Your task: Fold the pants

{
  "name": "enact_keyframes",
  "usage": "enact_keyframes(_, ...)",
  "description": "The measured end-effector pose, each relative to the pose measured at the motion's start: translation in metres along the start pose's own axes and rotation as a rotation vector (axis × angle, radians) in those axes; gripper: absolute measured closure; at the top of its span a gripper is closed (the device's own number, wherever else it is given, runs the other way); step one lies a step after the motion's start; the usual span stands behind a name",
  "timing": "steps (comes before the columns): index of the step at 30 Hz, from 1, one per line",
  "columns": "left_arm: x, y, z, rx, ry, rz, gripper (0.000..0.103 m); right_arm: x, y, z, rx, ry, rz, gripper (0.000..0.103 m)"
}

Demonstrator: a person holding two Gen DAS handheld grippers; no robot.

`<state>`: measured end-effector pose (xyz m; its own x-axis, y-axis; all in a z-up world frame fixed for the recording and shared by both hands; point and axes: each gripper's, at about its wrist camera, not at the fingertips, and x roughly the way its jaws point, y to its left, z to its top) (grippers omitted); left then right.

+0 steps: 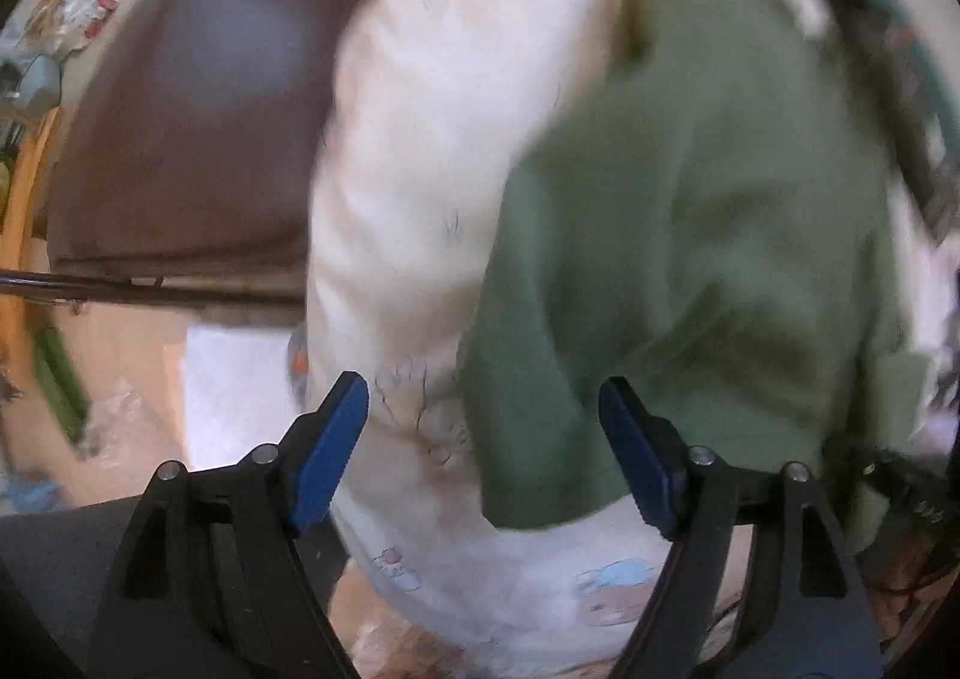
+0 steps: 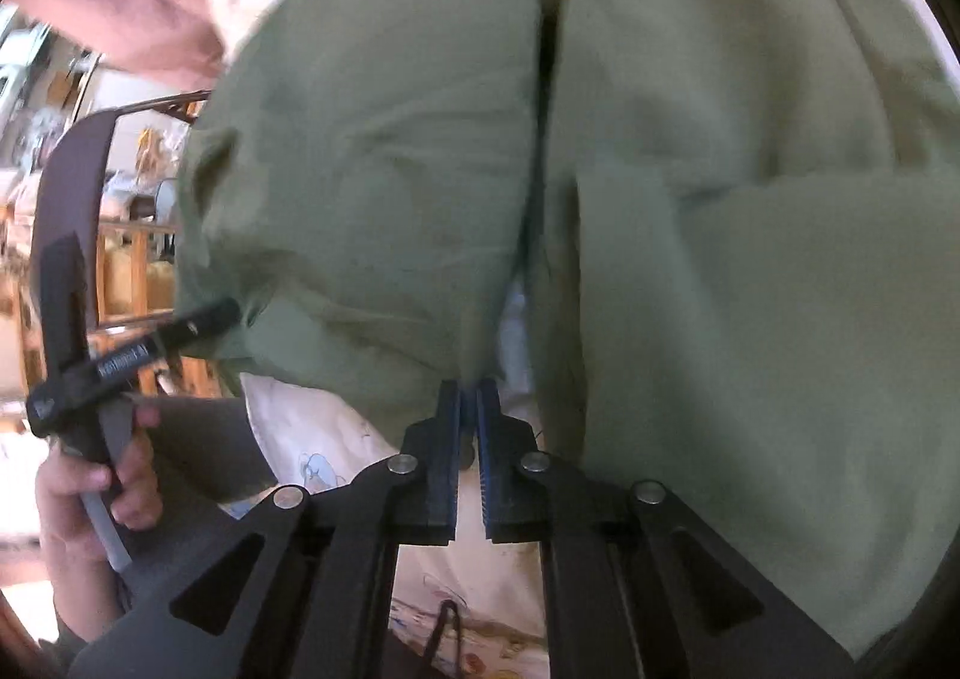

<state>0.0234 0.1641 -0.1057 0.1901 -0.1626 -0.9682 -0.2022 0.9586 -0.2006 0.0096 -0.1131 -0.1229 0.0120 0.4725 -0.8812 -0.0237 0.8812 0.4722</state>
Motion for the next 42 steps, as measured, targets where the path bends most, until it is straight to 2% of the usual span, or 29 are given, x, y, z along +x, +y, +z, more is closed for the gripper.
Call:
enact_keyframes(2,-0.032,0.001,0.002,-0.009,-0.139,-0.095,0.027,-0.023,0.006,0.003,-0.031,-0.057,-0.023,0.096)
enact_keyframes(4,-0.048,-0.005,0.010,0.006,-0.221,-0.148,0.027,-0.049,0.015,0.010,-0.055,-0.133,0.009,0.096)
enact_keyframes(7,-0.042,-0.033,0.034,0.066,-0.178,-0.265,0.032,-0.058,0.034,0.027,-0.118,-0.206,0.068,0.096)
enact_keyframes(10,-0.005,-0.063,0.050,0.170,-0.086,-0.205,0.036,-0.030,0.044,0.047,-0.109,-0.189,0.151,0.096)
enact_keyframes(11,0.008,-0.066,0.053,0.178,-0.067,-0.182,0.044,-0.020,0.045,0.048,-0.103,-0.180,0.150,0.096)
enact_keyframes(13,0.035,-0.066,0.056,0.174,-0.006,-0.136,0.044,0.009,0.051,0.061,-0.110,-0.140,0.096,0.096)
enact_keyframes(15,0.071,-0.059,0.052,0.168,0.105,-0.096,0.043,0.040,0.049,0.063,-0.110,-0.083,0.011,0.096)
enact_keyframes(16,0.080,-0.060,0.049,0.187,0.116,-0.073,0.043,0.055,0.045,0.063,-0.103,-0.048,-0.019,0.101)
enact_keyframes(17,0.084,-0.065,0.048,0.222,0.110,-0.041,0.043,0.068,0.038,0.063,-0.082,-0.017,-0.034,0.101)
enact_keyframes(18,0.084,-0.069,0.049,0.235,0.108,-0.022,0.038,0.076,0.032,0.063,-0.053,-0.006,-0.021,0.102)
enact_keyframes(20,0.078,-0.076,0.048,0.248,0.100,-0.019,0.032,0.074,0.028,0.067,-0.015,0.002,0.015,0.101)
enact_keyframes(22,0.064,-0.075,0.045,0.242,0.074,-0.008,0.032,0.061,0.029,0.071,-0.006,0.015,0.059,0.096)
enact_keyframes(26,0.023,-0.073,0.042,0.200,-0.053,-0.113,0.032,0.008,0.044,0.091,-0.104,-0.067,0.113,0.096)
enact_keyframes(27,0.018,-0.074,0.045,0.193,-0.075,-0.133,0.032,-0.007,0.048,0.103,-0.124,-0.097,0.124,0.096)
enact_keyframes(29,0.026,-0.073,0.052,0.179,-0.071,-0.122,0.032,-0.029,0.059,0.139,-0.163,-0.158,0.130,0.096)
enact_keyframes(32,0.055,-0.063,0.061,0.099,0.023,-0.070,0.032,-0.035,0.070,0.186,-0.222,-0.184,0.085,0.096)
enact_keyframes(35,0.074,-0.061,0.058,0.115,0.063,-0.046,0.031,-0.018,0.086,0.247,-0.274,-0.201,0.055,0.096)
enact_keyframes(37,0.076,-0.064,0.059,0.143,0.061,-0.063,0.020,0.008,0.096,0.281,-0.322,-0.178,0.031,0.096)
enact_keyframes(41,0.080,-0.062,0.051,0.156,0.062,-0.068,0.018,0.054,0.093,0.323,-0.345,-0.138,-0.014,0.096)
enact_keyframes(42,0.082,-0.068,0.054,0.162,0.063,-0.064,0.018,0.065,0.091,0.339,-0.327,-0.134,-0.017,0.100)
